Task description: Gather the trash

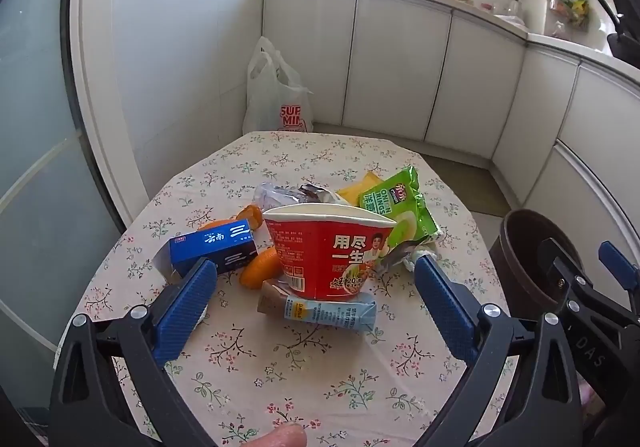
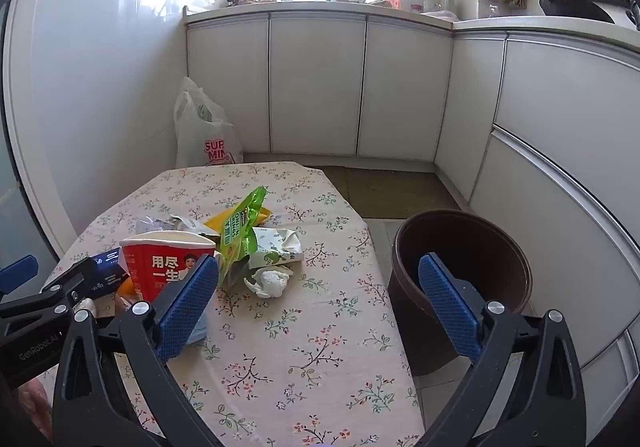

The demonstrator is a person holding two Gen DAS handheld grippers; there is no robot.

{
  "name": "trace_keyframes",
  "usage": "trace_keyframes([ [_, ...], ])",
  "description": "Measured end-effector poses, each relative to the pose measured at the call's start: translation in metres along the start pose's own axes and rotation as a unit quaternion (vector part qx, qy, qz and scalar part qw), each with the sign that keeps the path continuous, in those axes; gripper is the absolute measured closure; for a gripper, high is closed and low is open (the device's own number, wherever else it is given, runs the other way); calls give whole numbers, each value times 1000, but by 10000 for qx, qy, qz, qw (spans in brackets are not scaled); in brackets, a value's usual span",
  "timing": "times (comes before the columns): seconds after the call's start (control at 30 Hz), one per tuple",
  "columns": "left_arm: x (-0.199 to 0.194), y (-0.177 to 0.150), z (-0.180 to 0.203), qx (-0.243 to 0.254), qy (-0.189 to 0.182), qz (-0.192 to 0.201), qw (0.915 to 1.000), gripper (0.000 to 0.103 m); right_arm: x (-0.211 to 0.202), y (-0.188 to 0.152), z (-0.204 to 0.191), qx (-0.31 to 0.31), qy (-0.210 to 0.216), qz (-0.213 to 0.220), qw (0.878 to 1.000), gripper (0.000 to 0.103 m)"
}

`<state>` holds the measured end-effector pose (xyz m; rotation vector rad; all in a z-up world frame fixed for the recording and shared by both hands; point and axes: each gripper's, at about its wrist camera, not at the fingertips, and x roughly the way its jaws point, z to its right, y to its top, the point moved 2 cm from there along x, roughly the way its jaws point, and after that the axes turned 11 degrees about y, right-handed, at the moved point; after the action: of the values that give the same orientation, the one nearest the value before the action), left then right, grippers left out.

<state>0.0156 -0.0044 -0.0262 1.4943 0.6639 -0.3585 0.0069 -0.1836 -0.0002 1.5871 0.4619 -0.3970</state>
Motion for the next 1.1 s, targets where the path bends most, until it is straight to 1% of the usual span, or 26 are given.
trace_keyframes([
  [1.1,12,-2,-4,-144,-26,-361,9992,7,8,-5,-1,41,92,-166,9998,7],
])
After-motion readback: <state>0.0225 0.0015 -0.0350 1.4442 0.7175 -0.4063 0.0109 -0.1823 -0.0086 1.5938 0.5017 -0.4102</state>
